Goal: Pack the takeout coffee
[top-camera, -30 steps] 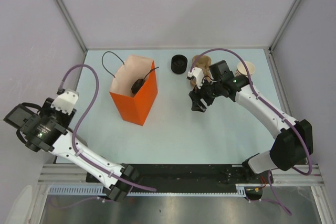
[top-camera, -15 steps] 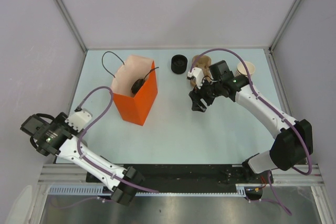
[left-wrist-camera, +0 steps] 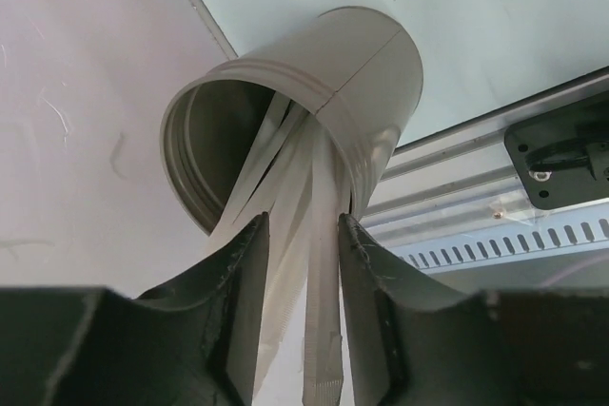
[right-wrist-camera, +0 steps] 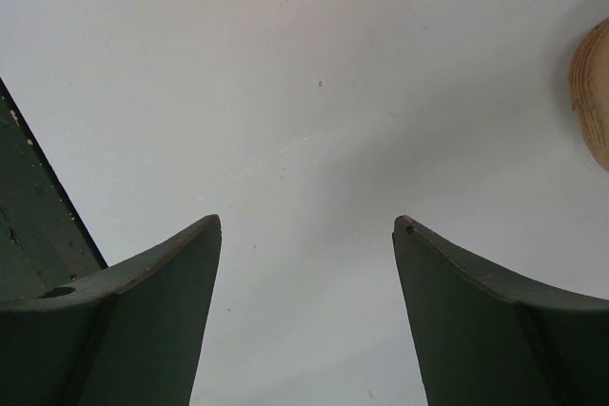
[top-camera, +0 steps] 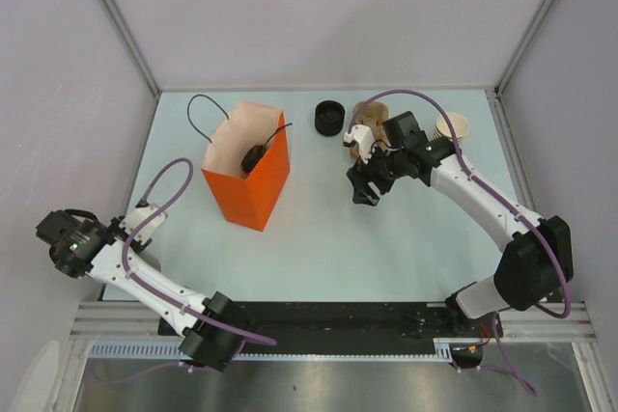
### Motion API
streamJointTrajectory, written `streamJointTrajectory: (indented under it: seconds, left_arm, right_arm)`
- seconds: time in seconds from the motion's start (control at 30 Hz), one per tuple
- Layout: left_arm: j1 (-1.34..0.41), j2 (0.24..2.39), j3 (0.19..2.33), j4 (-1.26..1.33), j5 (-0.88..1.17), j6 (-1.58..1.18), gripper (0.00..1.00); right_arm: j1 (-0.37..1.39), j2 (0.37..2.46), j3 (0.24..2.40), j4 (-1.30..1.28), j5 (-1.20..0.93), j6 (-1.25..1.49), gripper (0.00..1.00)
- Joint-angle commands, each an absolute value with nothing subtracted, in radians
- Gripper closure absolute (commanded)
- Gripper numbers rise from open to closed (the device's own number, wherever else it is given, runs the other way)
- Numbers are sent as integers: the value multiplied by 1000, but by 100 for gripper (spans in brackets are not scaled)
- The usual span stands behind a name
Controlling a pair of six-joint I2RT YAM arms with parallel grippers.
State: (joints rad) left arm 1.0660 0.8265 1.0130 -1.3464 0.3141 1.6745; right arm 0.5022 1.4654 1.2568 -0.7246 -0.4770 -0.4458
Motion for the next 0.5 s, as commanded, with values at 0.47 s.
streamJointTrajectory:
  seconds: [0.47]
  left_arm:
    - [1058,845,1103,-1470,425,1629,87]
  right_arm:
    - [514,1477,1258,-696,-453,-448,23]
